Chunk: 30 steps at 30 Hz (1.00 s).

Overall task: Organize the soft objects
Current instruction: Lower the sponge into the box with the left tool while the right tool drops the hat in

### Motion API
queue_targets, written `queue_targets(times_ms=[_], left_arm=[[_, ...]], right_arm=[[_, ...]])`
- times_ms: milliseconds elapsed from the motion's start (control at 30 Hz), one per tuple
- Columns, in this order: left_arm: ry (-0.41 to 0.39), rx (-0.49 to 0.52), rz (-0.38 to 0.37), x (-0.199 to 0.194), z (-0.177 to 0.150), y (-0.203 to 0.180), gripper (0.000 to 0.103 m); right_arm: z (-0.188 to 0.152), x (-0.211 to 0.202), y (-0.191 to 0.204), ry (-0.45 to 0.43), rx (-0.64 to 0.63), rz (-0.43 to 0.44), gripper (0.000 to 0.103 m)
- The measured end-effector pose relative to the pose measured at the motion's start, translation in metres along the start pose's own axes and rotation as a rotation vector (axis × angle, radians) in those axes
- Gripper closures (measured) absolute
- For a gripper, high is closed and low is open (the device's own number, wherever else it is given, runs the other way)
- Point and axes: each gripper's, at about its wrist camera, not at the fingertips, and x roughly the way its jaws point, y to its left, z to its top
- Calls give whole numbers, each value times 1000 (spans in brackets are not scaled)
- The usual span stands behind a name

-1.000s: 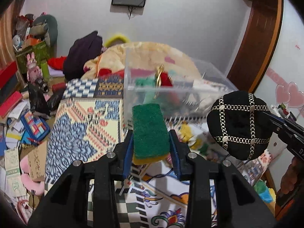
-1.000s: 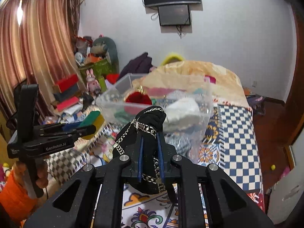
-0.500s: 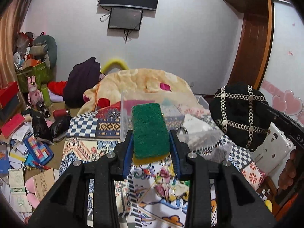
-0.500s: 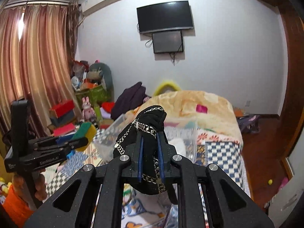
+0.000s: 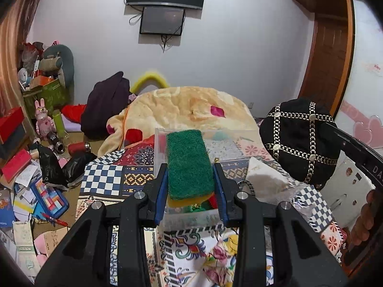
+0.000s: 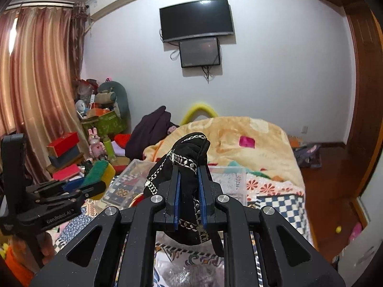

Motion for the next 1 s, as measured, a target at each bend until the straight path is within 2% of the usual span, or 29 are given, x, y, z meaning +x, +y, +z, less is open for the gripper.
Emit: queue_targets(times_ms=[200, 433, 600, 700, 800, 867, 900, 933, 1000], left_arm=[[51, -23, -7, 26, -4, 2, 68], [89, -5, -35, 42, -6, -1, 67], [110, -12, -32, 49, -8, 1, 67], [120, -13, -37, 51, -9, 0, 65], [124, -4, -32, 52, -10, -3, 58], [126, 1, -33, 50, -11, -5, 48], [127, 1, -38, 48, -12, -6, 42], [123, 0, -46, 46, -12, -6, 42], [115, 1, -48, 41, -11, -7, 41]], right_arm=[[-9, 22, -3, 56, 55, 16, 91], [-13, 50, 5, 131, 59, 41, 91], [-17, 56, 8, 149, 32, 19, 91], [-17, 61, 8, 164, 21, 1, 90], [-17, 68, 8, 190, 17, -11, 87], [-18, 69, 8, 212, 12, 6, 78], [-18, 67, 9, 212, 10, 13, 66], [-17, 63, 10, 204, 6, 12, 55], [-17, 58, 11, 186, -6, -1, 50]])
